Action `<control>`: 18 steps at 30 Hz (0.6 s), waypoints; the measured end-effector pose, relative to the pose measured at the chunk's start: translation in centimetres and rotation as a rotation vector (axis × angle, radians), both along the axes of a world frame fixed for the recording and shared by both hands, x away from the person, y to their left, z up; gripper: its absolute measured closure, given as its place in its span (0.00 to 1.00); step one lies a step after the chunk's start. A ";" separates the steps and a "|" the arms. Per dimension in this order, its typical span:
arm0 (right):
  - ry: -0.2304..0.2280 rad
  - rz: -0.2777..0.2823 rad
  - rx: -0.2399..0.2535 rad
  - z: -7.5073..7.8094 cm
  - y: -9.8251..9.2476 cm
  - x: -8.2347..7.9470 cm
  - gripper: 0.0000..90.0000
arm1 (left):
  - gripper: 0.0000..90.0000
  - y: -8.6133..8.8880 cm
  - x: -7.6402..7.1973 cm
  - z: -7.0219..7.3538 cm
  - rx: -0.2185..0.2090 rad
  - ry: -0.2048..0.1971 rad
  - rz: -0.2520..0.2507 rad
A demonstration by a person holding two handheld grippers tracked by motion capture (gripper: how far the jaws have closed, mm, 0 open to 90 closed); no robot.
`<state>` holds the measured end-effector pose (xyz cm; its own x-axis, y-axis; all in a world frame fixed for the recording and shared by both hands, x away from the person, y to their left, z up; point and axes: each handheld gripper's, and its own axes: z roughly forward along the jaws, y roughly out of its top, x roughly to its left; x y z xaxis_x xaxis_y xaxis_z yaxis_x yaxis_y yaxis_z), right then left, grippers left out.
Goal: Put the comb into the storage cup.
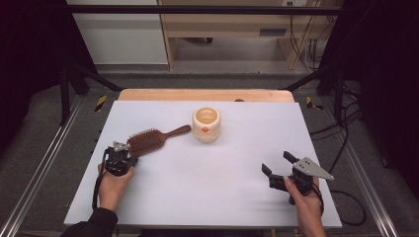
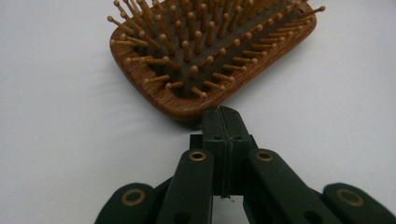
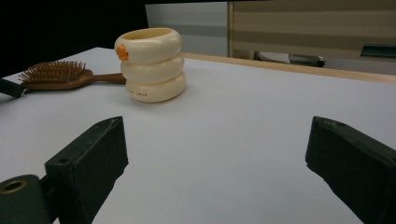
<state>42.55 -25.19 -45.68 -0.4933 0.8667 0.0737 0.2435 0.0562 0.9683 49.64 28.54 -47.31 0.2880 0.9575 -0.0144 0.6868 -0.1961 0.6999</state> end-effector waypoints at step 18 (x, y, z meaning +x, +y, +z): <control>0.013 0.013 -0.001 -0.1 0.2 0.0 0.06 | 1.00 1.1 1.5 0.1 -0.001 0.006 0.020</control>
<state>42.59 -24.98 -45.76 -0.5039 0.8602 0.0791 0.2550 0.0606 0.9650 51.13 29.61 -47.25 0.2688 0.9631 -0.0173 0.6950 -0.1814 0.6958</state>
